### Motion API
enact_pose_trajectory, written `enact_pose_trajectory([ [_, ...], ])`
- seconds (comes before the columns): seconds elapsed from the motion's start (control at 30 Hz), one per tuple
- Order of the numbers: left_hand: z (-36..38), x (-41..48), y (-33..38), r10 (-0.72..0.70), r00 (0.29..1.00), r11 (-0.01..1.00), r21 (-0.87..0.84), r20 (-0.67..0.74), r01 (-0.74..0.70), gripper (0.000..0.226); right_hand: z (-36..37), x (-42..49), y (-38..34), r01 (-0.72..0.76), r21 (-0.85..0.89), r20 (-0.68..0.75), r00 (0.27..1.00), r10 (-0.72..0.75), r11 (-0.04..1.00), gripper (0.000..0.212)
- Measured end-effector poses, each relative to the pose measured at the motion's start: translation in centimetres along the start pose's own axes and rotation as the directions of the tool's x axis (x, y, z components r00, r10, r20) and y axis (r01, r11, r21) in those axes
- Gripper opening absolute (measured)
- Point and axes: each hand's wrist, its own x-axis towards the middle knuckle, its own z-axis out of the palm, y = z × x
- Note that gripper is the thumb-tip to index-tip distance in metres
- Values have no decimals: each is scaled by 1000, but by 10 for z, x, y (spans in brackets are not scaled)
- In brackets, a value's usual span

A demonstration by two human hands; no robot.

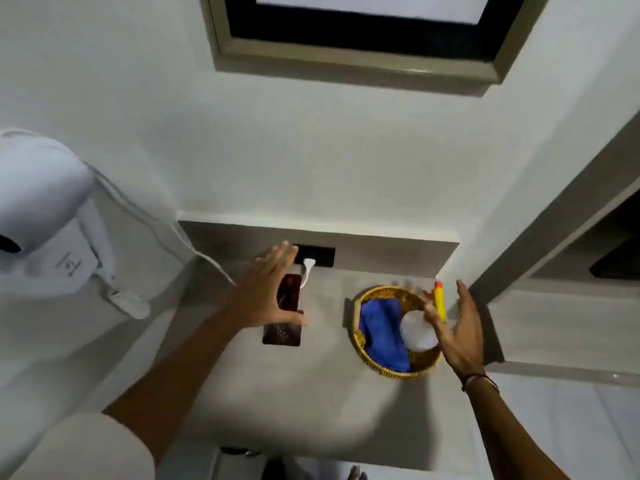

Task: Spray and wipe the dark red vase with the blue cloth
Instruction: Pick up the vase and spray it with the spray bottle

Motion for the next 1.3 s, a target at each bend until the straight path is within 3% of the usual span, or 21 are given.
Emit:
enact_pose_trajectory([
  [0.03,7,-3,-4,7,997,1000,4,78,-7,148,7,-5,10,-57,53,23,998,56,997,107],
  [0.13,15,-5,-10,-13,991,1000,16,132,11,140,23,-8,27,-82,124,107,992,69,989,85],
  [0.23,18,1,-15,-26,993,999,26,112,23,128,41,0,29,-57,142,60,997,49,988,76],
  [0.43,21,1,-30,-16,996,998,-61,83,21,113,54,15,36,-11,-11,-53,999,10,1000,56],
  [0.63,33,-28,-85,-6,998,911,-411,-66,-21,103,42,-3,-9,120,-139,-199,969,-147,983,39],
  [0.73,47,-45,-101,-53,997,828,-561,-64,8,102,40,-34,-54,237,-22,-275,933,-233,971,36],
  [0.87,57,-55,-116,-107,994,751,-657,-30,61,105,55,-82,-100,105,307,-92,992,-80,946,25],
  [1.0,54,-59,-122,-111,994,740,-667,10,90,110,92,-116,-116,-26,400,249,965,-81,916,31],
  [1.1,48,-59,-120,-98,995,743,-664,27,91,112,120,-128,-123,-81,370,375,924,-69,925,45],
  [1.3,42,-58,-109,-71,997,753,-655,17,64,109,157,-125,-123,-30,123,484,874,-34,992,11],
])
